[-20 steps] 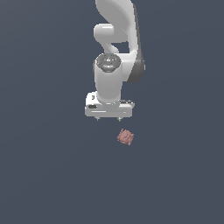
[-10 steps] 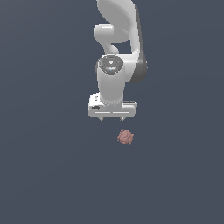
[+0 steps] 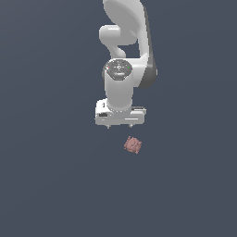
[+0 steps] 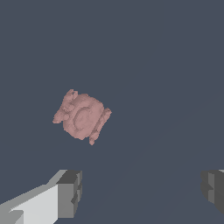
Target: Pick up the object and move it to a goal position.
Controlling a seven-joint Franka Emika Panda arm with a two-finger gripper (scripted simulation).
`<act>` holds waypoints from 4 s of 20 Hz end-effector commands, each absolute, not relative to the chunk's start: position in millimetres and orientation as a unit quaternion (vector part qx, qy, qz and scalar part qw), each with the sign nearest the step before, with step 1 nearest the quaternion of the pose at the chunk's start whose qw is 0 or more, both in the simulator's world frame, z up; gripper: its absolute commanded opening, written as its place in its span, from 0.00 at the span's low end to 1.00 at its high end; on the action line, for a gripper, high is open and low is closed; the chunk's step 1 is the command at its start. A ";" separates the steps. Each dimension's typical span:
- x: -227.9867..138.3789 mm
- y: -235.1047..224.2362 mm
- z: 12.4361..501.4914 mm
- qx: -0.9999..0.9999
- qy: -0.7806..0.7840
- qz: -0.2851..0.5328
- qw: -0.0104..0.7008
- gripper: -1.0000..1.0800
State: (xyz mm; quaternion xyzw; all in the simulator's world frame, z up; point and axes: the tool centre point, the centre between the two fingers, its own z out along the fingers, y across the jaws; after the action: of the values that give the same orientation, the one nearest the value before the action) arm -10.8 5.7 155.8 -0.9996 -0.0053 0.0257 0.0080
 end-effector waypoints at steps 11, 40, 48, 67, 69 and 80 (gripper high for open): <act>-2.8 19.1 140.9 -0.993 -0.118 0.022 0.004 0.96; 21.2 73.8 90.3 -0.868 -0.496 0.001 0.000 0.96; 21.8 75.8 88.3 -0.862 -0.507 0.000 0.000 0.96; 21.8 76.3 38.4 -0.861 -0.509 0.000 0.000 0.00; 21.8 76.3 38.4 -0.861 -0.509 0.000 0.000 0.00; 22.1 70.2 45.8 -0.861 -0.509 -0.001 0.000 0.00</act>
State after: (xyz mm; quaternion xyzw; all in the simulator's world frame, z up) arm 21.7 73.1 42.6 -0.8607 -0.5092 -0.0001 0.0000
